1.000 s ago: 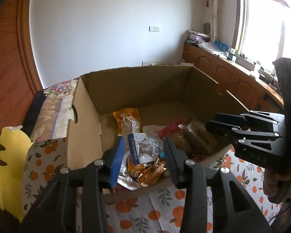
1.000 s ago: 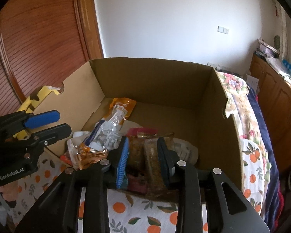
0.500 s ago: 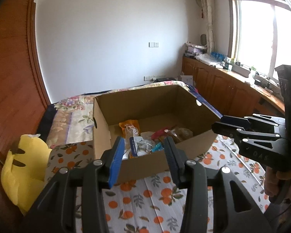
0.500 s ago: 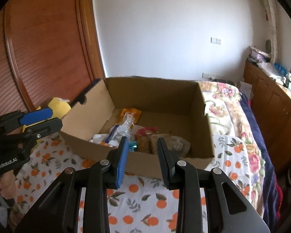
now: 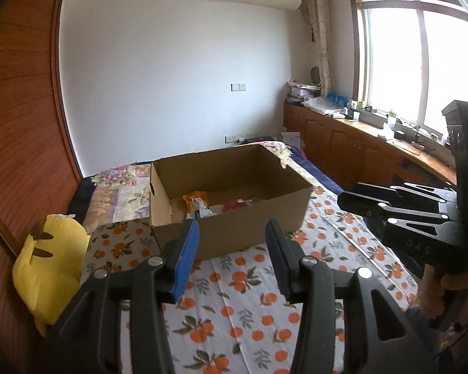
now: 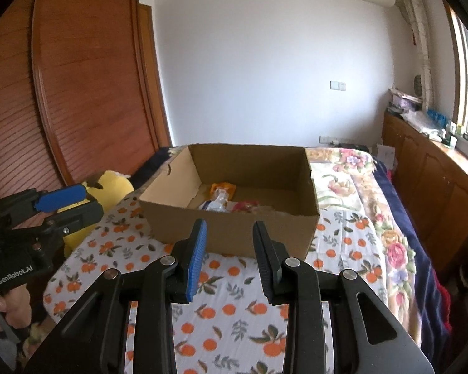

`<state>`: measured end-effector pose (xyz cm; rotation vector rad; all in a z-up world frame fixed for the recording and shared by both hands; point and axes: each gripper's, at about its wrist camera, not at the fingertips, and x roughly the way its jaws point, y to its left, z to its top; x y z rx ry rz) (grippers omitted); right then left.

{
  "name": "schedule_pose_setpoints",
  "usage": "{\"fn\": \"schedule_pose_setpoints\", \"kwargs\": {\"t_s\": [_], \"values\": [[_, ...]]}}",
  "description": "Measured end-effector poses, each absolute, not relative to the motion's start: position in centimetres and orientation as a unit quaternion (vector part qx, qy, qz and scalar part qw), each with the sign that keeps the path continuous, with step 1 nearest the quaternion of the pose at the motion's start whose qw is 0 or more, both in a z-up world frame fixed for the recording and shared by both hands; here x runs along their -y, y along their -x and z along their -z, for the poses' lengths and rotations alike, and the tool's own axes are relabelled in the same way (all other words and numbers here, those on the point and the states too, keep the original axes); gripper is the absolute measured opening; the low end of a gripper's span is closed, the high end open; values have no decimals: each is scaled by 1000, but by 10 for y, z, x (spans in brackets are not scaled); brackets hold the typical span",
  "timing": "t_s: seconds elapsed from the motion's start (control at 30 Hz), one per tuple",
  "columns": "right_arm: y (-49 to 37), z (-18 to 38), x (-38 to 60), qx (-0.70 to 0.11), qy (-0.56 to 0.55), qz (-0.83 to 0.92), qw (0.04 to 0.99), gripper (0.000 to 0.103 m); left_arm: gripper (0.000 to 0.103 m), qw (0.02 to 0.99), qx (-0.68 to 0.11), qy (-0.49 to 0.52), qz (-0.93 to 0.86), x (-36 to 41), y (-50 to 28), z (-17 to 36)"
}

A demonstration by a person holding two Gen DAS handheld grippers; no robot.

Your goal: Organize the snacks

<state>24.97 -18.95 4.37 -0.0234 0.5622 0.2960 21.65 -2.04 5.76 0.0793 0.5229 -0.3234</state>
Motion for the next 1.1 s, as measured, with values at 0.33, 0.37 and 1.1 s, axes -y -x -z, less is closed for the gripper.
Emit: {"fn": "schedule_pose_setpoints", "kwargs": {"t_s": [0.33,0.37,1.1], "values": [[-188,-38,205,-258,8,-135,957,33,48,957,-248,-36,145,22,-154,-50],[-181,-37,208,-257,3,-135,957,34,48,958,-247,-36,143,21,-149,-50],[-76,-32,212,-222,24,-103,969,61,67,973,-216,-41,72,7,-65,-30]]}}
